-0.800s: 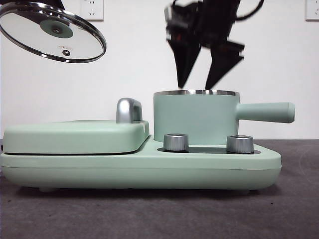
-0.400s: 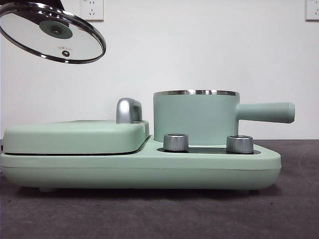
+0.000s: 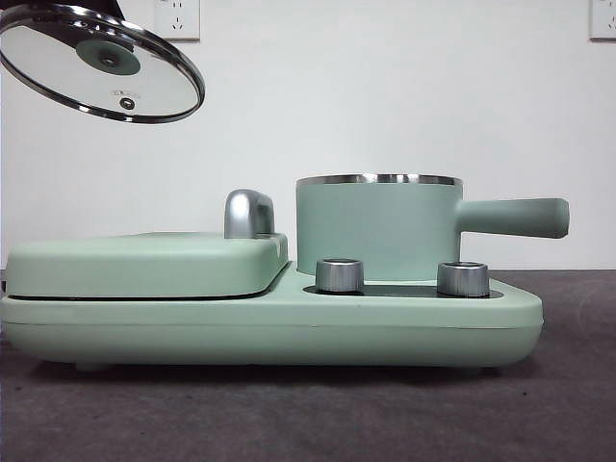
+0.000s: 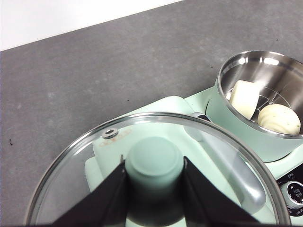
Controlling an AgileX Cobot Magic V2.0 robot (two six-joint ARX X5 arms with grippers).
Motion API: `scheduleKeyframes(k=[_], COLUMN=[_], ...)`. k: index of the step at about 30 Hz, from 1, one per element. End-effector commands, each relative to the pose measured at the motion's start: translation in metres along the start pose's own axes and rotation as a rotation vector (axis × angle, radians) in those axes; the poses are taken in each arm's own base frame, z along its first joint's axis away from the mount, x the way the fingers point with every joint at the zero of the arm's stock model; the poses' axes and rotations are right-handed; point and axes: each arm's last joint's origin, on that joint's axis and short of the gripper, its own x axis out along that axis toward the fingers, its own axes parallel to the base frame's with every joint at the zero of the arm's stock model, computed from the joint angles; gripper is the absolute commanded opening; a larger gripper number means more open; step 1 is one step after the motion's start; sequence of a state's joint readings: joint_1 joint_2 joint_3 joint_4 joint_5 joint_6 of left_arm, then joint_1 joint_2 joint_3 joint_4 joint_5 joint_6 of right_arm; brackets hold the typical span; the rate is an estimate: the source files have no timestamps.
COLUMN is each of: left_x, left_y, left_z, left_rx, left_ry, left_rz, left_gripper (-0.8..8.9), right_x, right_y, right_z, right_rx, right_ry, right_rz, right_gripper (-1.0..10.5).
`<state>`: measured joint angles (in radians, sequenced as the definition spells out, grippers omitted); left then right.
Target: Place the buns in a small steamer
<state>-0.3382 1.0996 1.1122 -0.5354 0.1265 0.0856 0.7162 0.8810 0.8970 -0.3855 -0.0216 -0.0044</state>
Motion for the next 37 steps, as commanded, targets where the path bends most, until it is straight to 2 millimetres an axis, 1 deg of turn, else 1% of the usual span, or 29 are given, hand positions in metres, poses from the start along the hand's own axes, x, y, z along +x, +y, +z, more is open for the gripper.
scheduleKeyframes(k=[1,4,7,9,13,18,24,30,37], left_x=[-0.003,-0.003,-0.002,-0.001,0.004,0.019,0.046,0.074,0.107], left_y=[-0.001,-0.004,-0.007,-0.011,-0.020,-0.035,-0.056,-0.077,-0.099], left_z=[0.007,0.007,0.007,0.008,0.010,0.015,0.021,0.024,0.023], left_rx=[0.008,0.012,0.019,0.028,0.031,0.040,0.057,0.084,0.114], left_ry=[-0.042,-0.044,-0.047,-0.051,-0.061,-0.090,-0.148,-0.214,-0.288], left_rz=[-0.009,-0.041,-0.062,-0.078,-0.127,-0.188,-0.256,-0.311,-0.360], left_gripper=[0.15,0.15,0.15,0.15,0.15,0.15,0.15,0.15,0.15], right_x=[-0.009,-0.022,-0.036,-0.048,-0.068,-0.087,-0.095,-0.095,-0.095], right_y=[0.004,0.004,0.002,0.001,-0.001,-0.002,-0.002,-0.002,-0.002], right_z=[-0.015,-0.034,-0.046,-0.049,-0.053,-0.055,-0.055,-0.055,-0.052], right_rx=[-0.010,-0.015,-0.011,-0.012,0.012,0.060,0.149,0.156,0.160], right_ry=[0.006,0.047,0.080,0.085,0.042,-0.027,-0.076,-0.081,-0.109], right_rz=[-0.008,-0.050,-0.104,-0.144,-0.191,-0.222,-0.218,-0.218,-0.215], right_gripper=[3.6,3.6,3.6,3.6,3.6,3.6,3.6,3.6,3.6])
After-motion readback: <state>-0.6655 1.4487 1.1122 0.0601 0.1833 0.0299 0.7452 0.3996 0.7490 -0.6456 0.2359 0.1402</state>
